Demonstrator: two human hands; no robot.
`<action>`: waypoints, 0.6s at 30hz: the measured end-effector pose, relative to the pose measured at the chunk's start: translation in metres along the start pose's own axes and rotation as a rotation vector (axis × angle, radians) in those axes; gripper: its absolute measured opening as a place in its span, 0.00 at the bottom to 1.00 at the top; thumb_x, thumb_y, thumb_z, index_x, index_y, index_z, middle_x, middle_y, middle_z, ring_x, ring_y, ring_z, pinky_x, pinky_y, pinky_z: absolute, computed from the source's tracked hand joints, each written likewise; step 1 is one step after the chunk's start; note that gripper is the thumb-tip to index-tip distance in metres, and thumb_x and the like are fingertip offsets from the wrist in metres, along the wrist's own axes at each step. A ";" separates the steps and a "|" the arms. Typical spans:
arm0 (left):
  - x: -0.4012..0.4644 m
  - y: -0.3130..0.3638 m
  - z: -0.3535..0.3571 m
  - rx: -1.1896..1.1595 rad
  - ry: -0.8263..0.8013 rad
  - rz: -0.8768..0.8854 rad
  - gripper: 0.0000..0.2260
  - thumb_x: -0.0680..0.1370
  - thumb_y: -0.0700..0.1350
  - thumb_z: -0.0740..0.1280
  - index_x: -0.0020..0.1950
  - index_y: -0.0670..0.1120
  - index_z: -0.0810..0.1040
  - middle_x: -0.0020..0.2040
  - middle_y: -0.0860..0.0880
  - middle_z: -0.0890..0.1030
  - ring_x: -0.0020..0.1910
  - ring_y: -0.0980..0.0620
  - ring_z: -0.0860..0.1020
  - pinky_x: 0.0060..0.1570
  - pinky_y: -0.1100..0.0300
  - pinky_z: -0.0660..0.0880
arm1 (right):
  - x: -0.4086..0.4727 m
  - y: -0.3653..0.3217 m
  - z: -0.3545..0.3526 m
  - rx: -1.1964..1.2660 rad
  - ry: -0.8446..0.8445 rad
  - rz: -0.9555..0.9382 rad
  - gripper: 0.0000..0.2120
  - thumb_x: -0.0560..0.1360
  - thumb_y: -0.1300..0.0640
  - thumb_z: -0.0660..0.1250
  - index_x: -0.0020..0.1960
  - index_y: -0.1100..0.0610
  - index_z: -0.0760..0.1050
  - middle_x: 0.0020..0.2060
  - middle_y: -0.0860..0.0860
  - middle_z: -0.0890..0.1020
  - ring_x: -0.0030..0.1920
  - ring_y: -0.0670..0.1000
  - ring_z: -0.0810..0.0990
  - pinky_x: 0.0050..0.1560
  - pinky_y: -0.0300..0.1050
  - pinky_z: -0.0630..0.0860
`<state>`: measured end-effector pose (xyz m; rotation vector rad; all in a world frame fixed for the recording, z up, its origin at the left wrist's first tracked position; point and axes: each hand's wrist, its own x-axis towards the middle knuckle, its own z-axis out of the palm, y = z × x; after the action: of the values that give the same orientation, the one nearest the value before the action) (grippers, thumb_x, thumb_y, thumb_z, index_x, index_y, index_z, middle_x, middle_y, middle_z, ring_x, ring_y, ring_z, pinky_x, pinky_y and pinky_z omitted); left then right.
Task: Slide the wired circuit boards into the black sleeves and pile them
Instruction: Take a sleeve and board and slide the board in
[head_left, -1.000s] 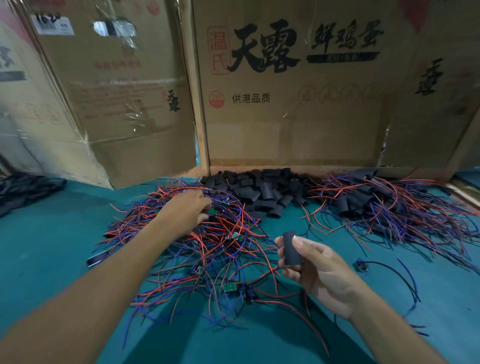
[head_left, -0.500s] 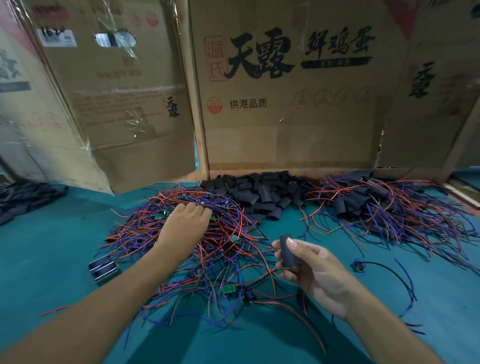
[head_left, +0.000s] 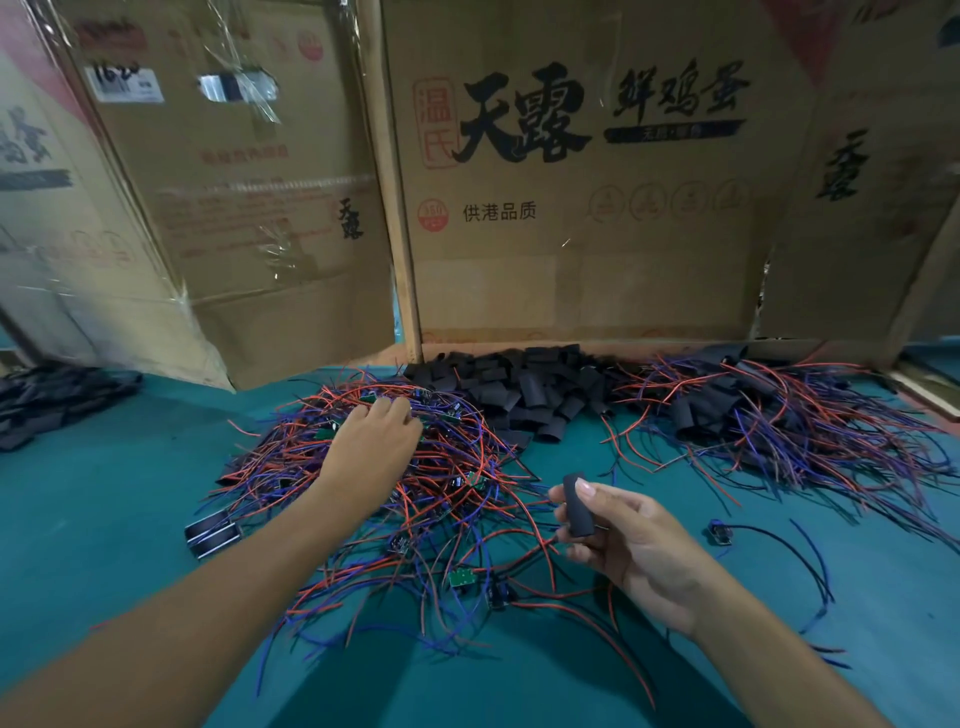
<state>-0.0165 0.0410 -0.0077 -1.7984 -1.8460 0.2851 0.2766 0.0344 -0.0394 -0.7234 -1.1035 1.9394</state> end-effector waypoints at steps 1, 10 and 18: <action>-0.001 0.003 0.002 0.026 0.009 0.010 0.18 0.77 0.39 0.69 0.65 0.46 0.70 0.63 0.46 0.71 0.61 0.45 0.71 0.57 0.53 0.70 | 0.000 0.000 0.000 -0.003 -0.002 -0.001 0.23 0.70 0.52 0.71 0.56 0.69 0.79 0.40 0.56 0.80 0.37 0.51 0.80 0.36 0.40 0.77; 0.009 -0.005 0.010 -0.232 -0.062 0.001 0.16 0.82 0.51 0.64 0.67 0.45 0.69 0.61 0.45 0.76 0.61 0.45 0.74 0.56 0.54 0.73 | -0.001 0.001 0.001 -0.027 0.003 0.006 0.25 0.69 0.51 0.71 0.57 0.69 0.78 0.40 0.56 0.80 0.37 0.51 0.79 0.36 0.39 0.76; 0.015 -0.007 -0.003 -0.161 -0.091 0.074 0.11 0.80 0.49 0.68 0.57 0.46 0.70 0.52 0.48 0.81 0.50 0.45 0.79 0.43 0.55 0.69 | -0.001 0.001 0.001 -0.038 0.009 0.010 0.25 0.68 0.51 0.72 0.56 0.69 0.79 0.40 0.56 0.80 0.38 0.51 0.79 0.36 0.40 0.77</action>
<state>-0.0200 0.0544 0.0017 -1.9959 -1.9158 0.2558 0.2758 0.0329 -0.0400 -0.7583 -1.1357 1.9262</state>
